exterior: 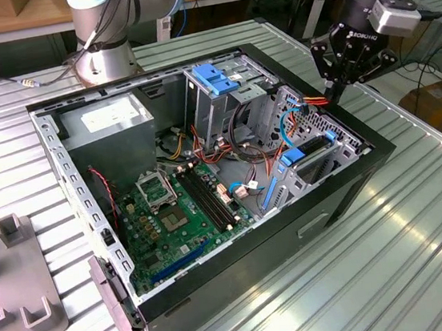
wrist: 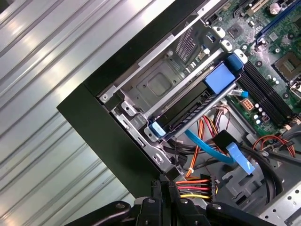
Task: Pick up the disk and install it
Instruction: 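Insert the first disk wire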
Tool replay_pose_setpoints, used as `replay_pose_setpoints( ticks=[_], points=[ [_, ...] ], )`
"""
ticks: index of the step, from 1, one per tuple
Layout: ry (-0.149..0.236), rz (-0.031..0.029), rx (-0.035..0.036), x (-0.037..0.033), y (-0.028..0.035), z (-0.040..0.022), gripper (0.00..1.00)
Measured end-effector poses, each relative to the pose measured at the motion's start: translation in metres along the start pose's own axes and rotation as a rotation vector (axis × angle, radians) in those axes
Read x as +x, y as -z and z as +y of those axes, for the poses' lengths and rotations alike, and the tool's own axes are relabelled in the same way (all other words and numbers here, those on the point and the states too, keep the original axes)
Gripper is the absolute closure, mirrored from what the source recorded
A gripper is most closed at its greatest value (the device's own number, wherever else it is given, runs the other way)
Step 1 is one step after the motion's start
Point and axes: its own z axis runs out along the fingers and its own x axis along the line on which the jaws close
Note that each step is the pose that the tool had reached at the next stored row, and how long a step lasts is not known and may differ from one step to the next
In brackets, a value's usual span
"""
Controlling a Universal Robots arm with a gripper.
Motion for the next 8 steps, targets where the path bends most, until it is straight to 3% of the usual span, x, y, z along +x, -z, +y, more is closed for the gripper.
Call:
replay_pose_setpoints(
  ticks=[8],
  points=[
    [-0.01, -0.0001, -0.0002, -0.0149, -0.0001, 0.0135, 0.83]
  ],
)
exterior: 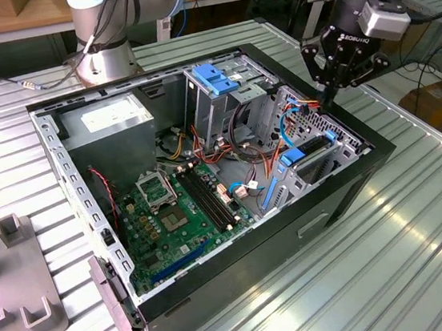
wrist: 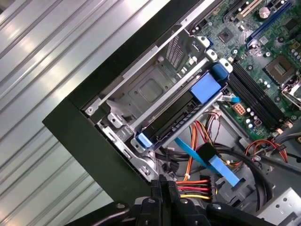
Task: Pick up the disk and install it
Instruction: 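Insert the first disk wire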
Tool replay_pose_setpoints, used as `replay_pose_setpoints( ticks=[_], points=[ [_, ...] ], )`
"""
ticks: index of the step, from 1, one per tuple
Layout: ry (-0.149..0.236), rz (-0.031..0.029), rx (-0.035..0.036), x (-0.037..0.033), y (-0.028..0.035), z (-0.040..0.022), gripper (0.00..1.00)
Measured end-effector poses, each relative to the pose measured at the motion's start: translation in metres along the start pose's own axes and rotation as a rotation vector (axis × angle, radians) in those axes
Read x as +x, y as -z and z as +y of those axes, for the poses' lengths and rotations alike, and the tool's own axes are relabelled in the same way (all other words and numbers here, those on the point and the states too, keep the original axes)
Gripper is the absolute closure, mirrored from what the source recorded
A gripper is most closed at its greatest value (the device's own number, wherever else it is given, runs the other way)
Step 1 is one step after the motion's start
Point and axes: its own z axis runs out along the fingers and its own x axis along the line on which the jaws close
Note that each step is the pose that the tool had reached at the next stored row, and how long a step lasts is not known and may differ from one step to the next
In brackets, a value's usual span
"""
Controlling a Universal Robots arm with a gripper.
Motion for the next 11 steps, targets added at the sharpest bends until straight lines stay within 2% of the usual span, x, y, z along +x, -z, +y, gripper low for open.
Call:
replay_pose_setpoints(
  ticks=[4, 10, 11],
  points=[
    [-0.008, -0.0001, -0.0001, -0.0049, 0.0, 0.0046, 0.83],
    [-0.101, -0.0008, -0.0014, -0.0052, -0.0002, 0.0047, 0.83],
    [-0.135, -0.0011, -0.0019, -0.0052, -0.0004, 0.0048, 0.83]
  ],
)
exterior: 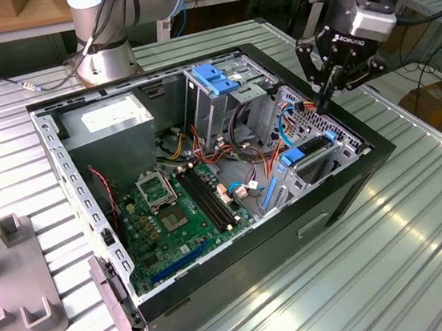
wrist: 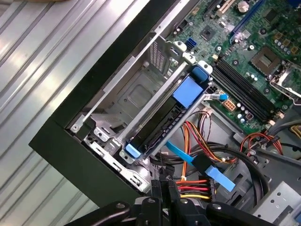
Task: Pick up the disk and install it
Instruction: 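Insert the first disk wire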
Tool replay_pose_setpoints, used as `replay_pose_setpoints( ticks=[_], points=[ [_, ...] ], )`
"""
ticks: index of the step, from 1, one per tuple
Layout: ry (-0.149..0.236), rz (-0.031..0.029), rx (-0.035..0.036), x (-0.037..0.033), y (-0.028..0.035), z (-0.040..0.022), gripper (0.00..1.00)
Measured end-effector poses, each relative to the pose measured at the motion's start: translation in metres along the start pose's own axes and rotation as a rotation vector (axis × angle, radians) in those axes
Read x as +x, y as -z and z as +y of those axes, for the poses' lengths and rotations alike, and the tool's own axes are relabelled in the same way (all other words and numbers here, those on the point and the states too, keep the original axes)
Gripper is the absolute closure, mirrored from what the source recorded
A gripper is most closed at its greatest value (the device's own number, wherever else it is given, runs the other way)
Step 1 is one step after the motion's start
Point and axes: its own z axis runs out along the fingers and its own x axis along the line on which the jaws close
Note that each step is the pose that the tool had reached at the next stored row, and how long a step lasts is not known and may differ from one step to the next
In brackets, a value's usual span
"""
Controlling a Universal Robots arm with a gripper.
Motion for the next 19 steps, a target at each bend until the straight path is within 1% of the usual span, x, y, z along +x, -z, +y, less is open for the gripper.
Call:
replay_pose_setpoints(
  ticks=[1, 3, 19],
  points=[
    [-0.026, -0.0003, -0.0003, 0.0, -0.0003, -0.0001, 0.83],
    [-0.063, -0.0005, -0.0008, 0.0, -0.0006, 0.0, 0.83],
    [-0.34, -0.0028, -0.0046, 0.0, -0.0042, -0.0001, 0.83]
  ],
)
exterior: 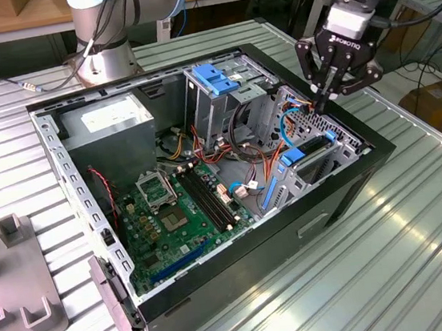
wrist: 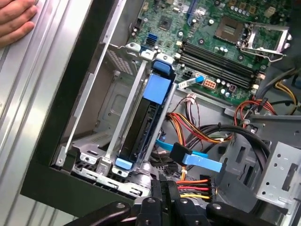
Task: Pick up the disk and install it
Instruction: 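Insert the first disk wire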
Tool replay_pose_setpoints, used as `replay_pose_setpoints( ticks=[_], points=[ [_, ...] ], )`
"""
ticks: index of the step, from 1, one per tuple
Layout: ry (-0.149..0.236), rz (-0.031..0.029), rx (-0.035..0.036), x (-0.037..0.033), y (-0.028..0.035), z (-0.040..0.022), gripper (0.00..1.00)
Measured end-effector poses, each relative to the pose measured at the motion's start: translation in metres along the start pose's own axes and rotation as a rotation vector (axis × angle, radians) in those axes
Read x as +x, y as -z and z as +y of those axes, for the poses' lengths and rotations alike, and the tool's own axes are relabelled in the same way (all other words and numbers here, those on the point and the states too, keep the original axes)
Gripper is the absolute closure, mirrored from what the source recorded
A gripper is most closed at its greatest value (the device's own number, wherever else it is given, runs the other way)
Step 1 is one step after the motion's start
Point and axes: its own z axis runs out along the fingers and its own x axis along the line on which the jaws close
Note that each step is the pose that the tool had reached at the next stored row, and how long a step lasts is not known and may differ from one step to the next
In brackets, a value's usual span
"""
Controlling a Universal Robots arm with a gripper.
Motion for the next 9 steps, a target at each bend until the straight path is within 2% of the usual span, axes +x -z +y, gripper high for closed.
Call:
replay_pose_setpoints(
  ticks=[3, 6, 9],
  points=[
    [-0.04, -0.0002, -0.0006, 0.0, -0.0006, 0.0, 0.83],
    [-0.049, -0.0005, -0.0007, -0.0018, -0.001, 0.005, 0.83],
    [-0.099, -0.0008, -0.0013, -0.0019, -0.0019, 0.0051, 0.83]
  ],
)
